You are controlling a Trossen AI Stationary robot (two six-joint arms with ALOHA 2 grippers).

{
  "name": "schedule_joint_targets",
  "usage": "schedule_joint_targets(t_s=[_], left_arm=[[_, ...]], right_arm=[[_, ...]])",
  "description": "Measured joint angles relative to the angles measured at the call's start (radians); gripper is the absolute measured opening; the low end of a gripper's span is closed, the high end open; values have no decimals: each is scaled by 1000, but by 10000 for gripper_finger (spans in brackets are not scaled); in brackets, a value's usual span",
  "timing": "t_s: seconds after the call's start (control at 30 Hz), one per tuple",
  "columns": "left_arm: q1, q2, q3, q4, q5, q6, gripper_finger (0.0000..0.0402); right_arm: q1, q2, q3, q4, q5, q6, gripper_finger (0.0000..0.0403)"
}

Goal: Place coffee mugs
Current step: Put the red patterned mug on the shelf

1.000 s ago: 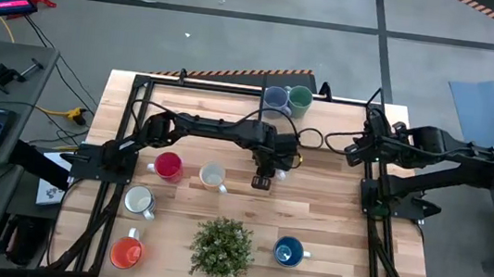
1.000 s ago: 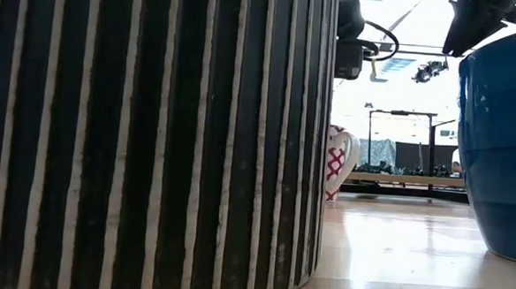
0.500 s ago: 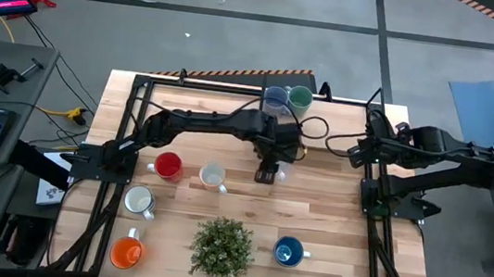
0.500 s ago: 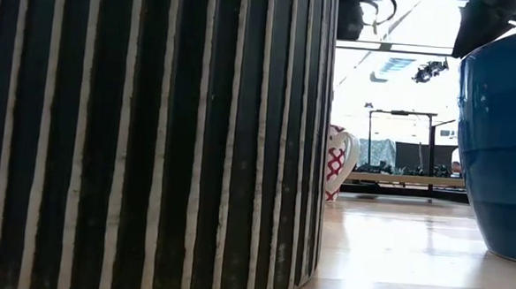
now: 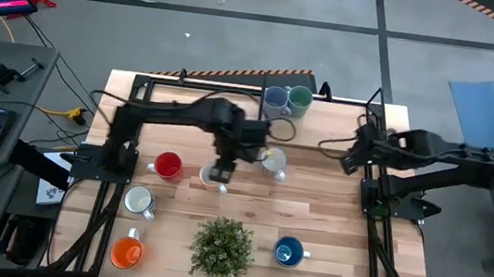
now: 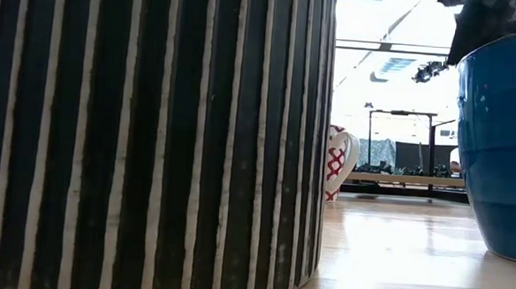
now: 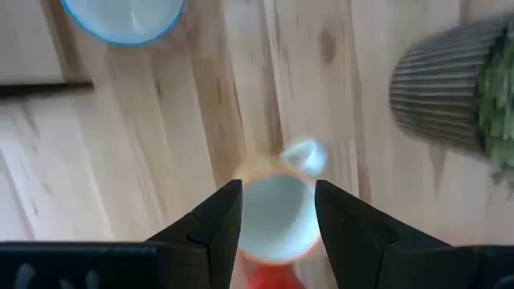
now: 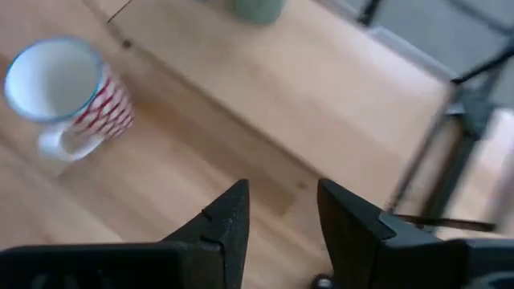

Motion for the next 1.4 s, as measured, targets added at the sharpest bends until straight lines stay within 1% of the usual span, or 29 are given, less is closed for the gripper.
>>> schedule_joint_targets(t_s=[0.13,0.2,0.3,0.4,0.47,0.6,0.67,0.73,0.87,0.93,1.03,1.1,1.2,1.3,1.4], left_arm=[[-8,-180,-210,-6,-10,0,147],[-7,-281,-322,-20,-15,-47,147],[-3,-423,-484,26,-17,-127,147],[-3,-570,-632,76,-19,-221,147],[-3,-661,-722,101,-29,-280,147],[-4,-839,-871,183,-106,-389,147],[-3,-919,-932,245,-137,-419,147],[-1,-985,-985,334,-163,-419,147],[-1,-1080,-1080,506,-229,-369,147],[1,-1104,-1119,563,-260,-343,147],[12,-1113,-1152,591,-306,-337,147],[25,-1115,-1163,584,-326,-340,147],[43,-1113,-1175,587,-333,-342,147],[59,-1113,-1175,589,-333,-341,147],[75,-1117,-1175,586,-333,-341,147]], right_arm=[[0,3,-168,279,-59,-73,126],[0,10,-246,461,-78,-116,126],[-10,25,-320,681,-85,-193,126],[-40,52,-345,789,-91,-209,126],[-65,80,-344,835,-119,-231,126],[-98,160,-295,917,-153,-327,126],[-114,205,-246,927,-156,-376,126],[-140,249,-186,889,-178,-401,126],[-205,356,-35,726,-252,-378,126],[-225,422,42,633,-260,-366,126],[-245,520,131,509,-259,-386,126],[-246,577,166,480,-258,-413,126],[-243,633,193,488,-286,-442,126],[-243,671,193,519,-328,-443,126],[-242,700,193,522,-346,-444,126]])
